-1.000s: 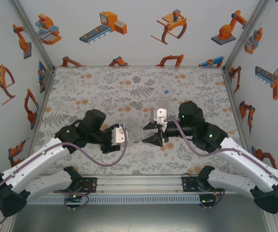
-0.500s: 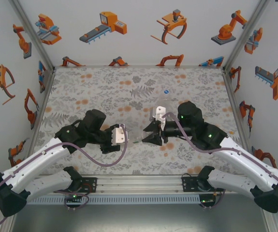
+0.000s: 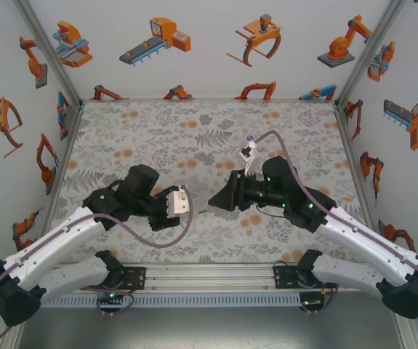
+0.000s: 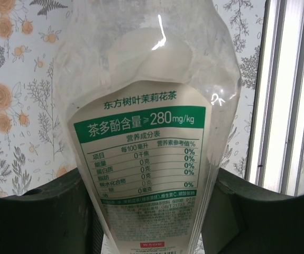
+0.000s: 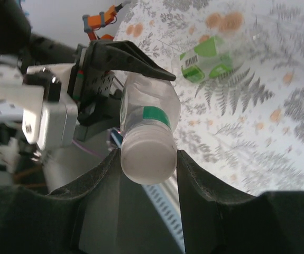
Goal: Screw on the bottle caps
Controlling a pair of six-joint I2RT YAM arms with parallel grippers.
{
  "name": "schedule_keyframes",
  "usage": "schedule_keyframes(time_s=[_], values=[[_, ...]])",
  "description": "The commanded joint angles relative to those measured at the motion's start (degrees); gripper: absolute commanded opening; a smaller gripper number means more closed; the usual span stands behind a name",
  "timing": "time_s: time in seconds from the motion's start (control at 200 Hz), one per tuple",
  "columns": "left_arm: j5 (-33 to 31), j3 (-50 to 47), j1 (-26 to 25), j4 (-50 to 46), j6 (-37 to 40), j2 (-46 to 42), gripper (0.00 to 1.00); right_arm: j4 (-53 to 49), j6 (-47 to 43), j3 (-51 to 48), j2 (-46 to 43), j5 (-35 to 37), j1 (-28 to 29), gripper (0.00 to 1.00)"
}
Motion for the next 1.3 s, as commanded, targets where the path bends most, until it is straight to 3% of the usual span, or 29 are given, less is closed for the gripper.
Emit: schedule_keyframes(time_s=[0.0, 0.115, 0.25, 0.451, 0.696, 1.041, 1.091, 1.232, 1.262, 1.297], values=[[3.2, 1.3, -0.6, 2.7, 1.9, -0.6, 0.00, -3.2, 14.7, 2.6, 2.6, 6.5, -0.4, 0.00], [2.9, 1.3, -0.5, 2.6, 1.7, -0.7, 0.00, -2.9, 15.6, 4.2, 4.2, 4.5, -0.4, 0.00], [1.1, 1.5, -0.5, 2.6, 0.8, -0.5, 0.00, -2.8, 15.8, 5.0, 5.8, 2.1, -0.4, 0.40], [-1.4, 2.5, -0.1, 2.3, -1.1, 1.2, 0.00, 0.8, 17.0, 3.1, 6.5, -0.2, -0.3, 0.61], [-0.2, 4.0, 1.8, 1.8, -4.4, 3.1, 0.00, 3.8, 16.9, 2.2, 8.4, -1.8, -0.4, 0.57], [3.3, 4.5, 2.5, 1.2, -4.1, 3.4, 0.00, 3.8, 15.2, 1.4, 9.5, 0.5, -0.6, 0.36], [3.5, 4.3, 2.6, 1.3, -3.6, 3.1, 0.07, 3.7, 14.6, 1.4, 9.5, 0.9, -0.6, 0.31], [2.9, 3.6, 2.5, 2.3, -3.6, 2.0, 0.40, 1.7, 12.2, 2.1, 9.9, 2.1, -1.1, 0.23], [2.7, 3.2, 2.5, 3.0, -4.1, 1.6, 0.61, 0.6, 11.2, 2.8, 10.1, 2.4, -1.4, 0.21], [2.8, 3.0, 2.7, 3.8, -4.9, 1.0, 0.70, -0.6, 9.8, 3.7, 10.6, 2.7, -1.8, 0.20]])
